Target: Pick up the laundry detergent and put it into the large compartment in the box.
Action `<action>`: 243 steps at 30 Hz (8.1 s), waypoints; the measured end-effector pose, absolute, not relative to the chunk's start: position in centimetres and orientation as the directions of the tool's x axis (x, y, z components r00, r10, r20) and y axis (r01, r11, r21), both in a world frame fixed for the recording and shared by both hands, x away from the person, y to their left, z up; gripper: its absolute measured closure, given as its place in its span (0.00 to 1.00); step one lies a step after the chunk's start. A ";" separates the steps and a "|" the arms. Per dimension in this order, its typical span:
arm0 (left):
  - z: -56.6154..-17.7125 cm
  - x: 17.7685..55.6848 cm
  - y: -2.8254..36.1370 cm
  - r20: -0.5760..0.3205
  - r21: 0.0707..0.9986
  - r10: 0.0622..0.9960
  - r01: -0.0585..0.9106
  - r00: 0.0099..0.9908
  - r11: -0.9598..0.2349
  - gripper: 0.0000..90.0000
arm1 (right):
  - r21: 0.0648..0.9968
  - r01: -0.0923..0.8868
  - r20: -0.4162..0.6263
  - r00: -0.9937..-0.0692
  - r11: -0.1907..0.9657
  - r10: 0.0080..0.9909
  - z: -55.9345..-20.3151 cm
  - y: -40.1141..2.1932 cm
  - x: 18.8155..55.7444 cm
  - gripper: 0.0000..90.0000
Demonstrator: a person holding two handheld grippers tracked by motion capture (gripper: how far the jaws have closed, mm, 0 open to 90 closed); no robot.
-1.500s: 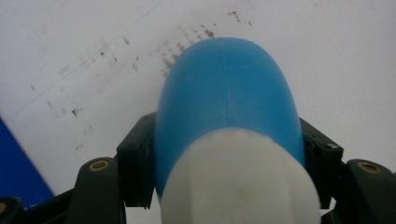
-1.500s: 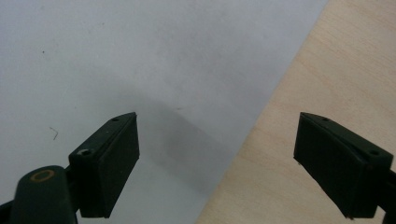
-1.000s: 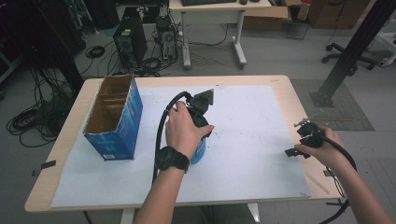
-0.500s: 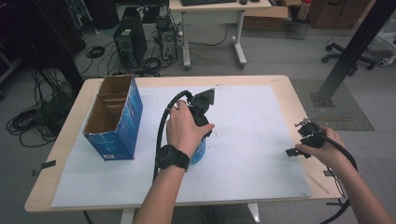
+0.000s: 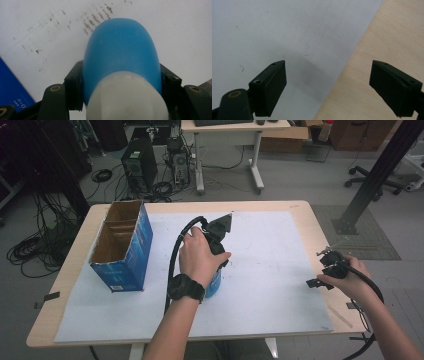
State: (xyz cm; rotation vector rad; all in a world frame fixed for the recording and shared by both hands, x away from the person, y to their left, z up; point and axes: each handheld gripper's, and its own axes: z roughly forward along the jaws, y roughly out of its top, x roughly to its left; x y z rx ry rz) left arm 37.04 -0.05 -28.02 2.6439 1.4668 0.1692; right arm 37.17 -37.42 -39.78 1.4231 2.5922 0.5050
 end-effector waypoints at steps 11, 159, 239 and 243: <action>-26.7 36.7 -0.6 0.027 0.137 0.841 0.832 0.540 -0.538 0.42 | 0.352 0.777 0.022 -0.564 0.521 0.826 -38.8 -37.1 36.9 0.16; -8.2 36.7 17.4 -0.001 0.236 0.982 0.954 0.191 -0.186 0.42 | 0.348 0.788 0.058 -0.559 0.509 0.827 -35.4 -35.3 38.0 0.16; -12.2 39.2 25.8 0.014 0.288 0.995 0.953 -0.098 0.090 0.42 | 0.324 0.814 0.063 -0.527 0.482 0.848 -36.3 -36.7 37.7 0.16; -12.8 39.4 25.7 0.018 0.285 0.995 0.954 -0.096 0.087 0.42 | 0.325 0.814 0.063 -0.527 0.482 0.848 -36.2 -36.7 37.8 0.16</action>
